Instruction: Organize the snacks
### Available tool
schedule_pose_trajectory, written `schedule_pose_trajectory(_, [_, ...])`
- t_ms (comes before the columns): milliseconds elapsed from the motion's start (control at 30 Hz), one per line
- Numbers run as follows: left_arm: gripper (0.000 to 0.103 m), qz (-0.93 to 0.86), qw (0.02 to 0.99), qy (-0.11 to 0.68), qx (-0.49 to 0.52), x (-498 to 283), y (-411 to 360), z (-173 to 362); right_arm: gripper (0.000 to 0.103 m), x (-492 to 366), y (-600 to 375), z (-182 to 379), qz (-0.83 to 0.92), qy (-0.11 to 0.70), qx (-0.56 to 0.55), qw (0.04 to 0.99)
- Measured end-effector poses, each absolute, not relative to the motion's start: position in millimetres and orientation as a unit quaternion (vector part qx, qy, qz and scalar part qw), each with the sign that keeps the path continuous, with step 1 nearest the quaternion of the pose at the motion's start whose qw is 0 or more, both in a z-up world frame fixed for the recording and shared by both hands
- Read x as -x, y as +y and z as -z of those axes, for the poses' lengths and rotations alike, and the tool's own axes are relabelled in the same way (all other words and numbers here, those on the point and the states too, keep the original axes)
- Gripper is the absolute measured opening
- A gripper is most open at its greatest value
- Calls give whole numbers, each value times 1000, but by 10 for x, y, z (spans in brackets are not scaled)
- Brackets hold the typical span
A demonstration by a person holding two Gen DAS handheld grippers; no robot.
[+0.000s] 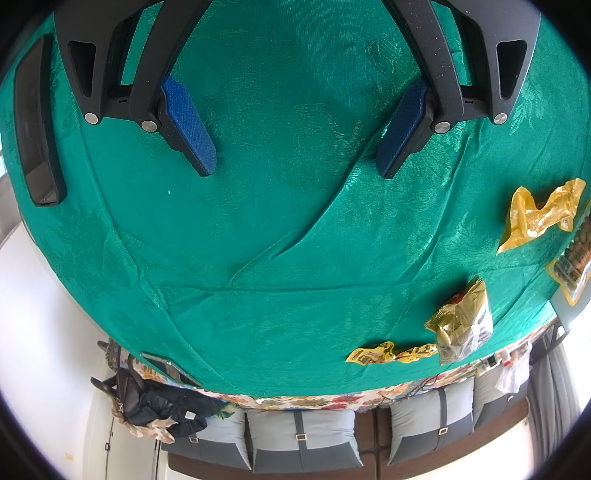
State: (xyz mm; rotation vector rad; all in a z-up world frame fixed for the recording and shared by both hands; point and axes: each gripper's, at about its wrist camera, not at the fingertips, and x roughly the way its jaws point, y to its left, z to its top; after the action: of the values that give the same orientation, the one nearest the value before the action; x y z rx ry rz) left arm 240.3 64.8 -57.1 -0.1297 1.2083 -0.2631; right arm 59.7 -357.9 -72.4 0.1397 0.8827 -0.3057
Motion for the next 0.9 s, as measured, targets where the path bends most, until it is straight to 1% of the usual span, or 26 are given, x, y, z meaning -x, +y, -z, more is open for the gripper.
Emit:
schedule_pose_trajectory(100, [49,111,814,565,73,-2466,757,559,90,-599,-3582,722,147,425,-67,891])
schedule_pose_trajectory(133, [53,110,816,561,79,-2471,780,542,90,-599,-3582,722,147,425,-67,891])
schedule_pose_trajectory(167, [61,107,818,560,81,-2511,800,529,90,-599,-3582,722,147,425,-67,891])
schedule_pose_trajectory(300, [67,109,827,543,101,-2574,817,440,90,-599,-3582,722,147,425,-67,891])
schedule_pose_trajectory(433, [77,116,822,540,137,-2621,815,424,90,-599,-3582,721,147,425,-67,891])
schedule_pose_trajectory(533, [78,140,802,560,155,-2677,697,452,90,-597,-3581,722,147,425,-68,891])
schedule_pose_trajectory(633, [78,152,770,605,131,-2656,481,498,90,-599,-3583,720,147,425,-68,891])
schedule_pose_trajectory(767, [78,158,772,601,135,-2457,429,412,90,-599,-3582,720,147,425,-68,891])
schedule_pose_trajectory(833, [78,172,776,596,111,-2420,367,370,90,-600,-3584,719,147,425,-67,891])
schedule_pose_trajectory(900, [80,199,783,587,44,-2426,214,315,90,-600,-3584,719,147,425,-68,891])
